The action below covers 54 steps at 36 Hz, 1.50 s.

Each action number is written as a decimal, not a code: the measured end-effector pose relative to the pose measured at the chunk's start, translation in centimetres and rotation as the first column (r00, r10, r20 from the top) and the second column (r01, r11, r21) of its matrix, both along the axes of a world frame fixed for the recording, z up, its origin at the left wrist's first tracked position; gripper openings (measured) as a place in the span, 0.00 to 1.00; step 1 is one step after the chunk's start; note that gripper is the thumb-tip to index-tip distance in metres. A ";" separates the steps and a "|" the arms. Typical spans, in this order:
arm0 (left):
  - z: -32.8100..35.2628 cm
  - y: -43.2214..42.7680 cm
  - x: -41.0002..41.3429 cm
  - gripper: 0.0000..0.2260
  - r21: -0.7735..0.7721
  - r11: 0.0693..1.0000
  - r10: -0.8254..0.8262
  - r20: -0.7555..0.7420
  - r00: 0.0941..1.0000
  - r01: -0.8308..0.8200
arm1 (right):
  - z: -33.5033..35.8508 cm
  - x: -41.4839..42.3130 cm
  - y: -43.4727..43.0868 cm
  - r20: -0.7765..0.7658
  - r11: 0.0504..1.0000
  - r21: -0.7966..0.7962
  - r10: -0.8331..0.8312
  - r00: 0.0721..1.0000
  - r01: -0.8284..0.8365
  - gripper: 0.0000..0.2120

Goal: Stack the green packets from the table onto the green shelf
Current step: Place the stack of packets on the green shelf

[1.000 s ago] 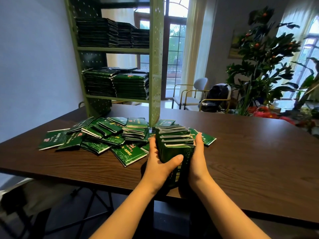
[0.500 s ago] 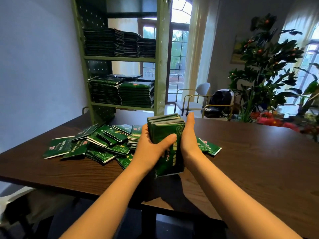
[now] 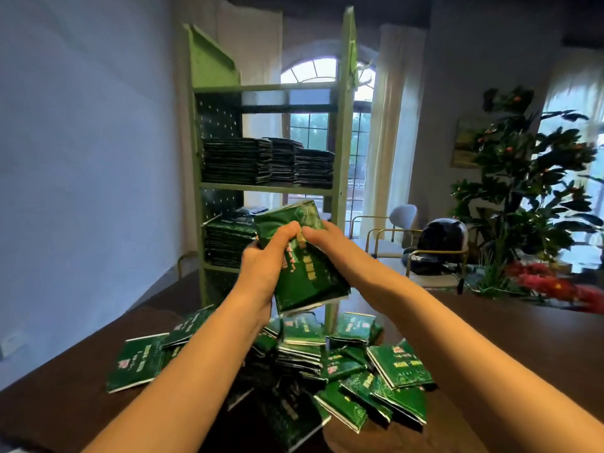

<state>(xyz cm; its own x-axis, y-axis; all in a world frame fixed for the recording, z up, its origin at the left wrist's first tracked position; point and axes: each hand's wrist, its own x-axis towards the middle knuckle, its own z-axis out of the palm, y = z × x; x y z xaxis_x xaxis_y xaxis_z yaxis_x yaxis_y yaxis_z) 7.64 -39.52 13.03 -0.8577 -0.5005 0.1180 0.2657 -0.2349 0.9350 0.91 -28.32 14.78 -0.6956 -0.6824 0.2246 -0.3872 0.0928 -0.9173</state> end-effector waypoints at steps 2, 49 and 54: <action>1.3 -0.9 -0.6 0.18 0.025 1.000 0.010 0.023 1.000 -0.010 | 0.9 -0.3 0.0 -0.051 0.999 0.040 0.031 0.998 -0.029 0.21; 10.9 -5.6 -10.7 0.16 0.290 0.953 -0.094 0.007 0.996 0.087 | 14.6 -8.4 -5.5 -0.944 0.580 0.253 0.323 0.066 0.774 0.37; 9.7 -6.2 -10.5 0.07 0.086 0.996 0.010 0.159 0.987 -0.024 | 13.2 -9.2 -6.2 -0.958 0.625 0.150 0.283 -0.044 0.766 0.39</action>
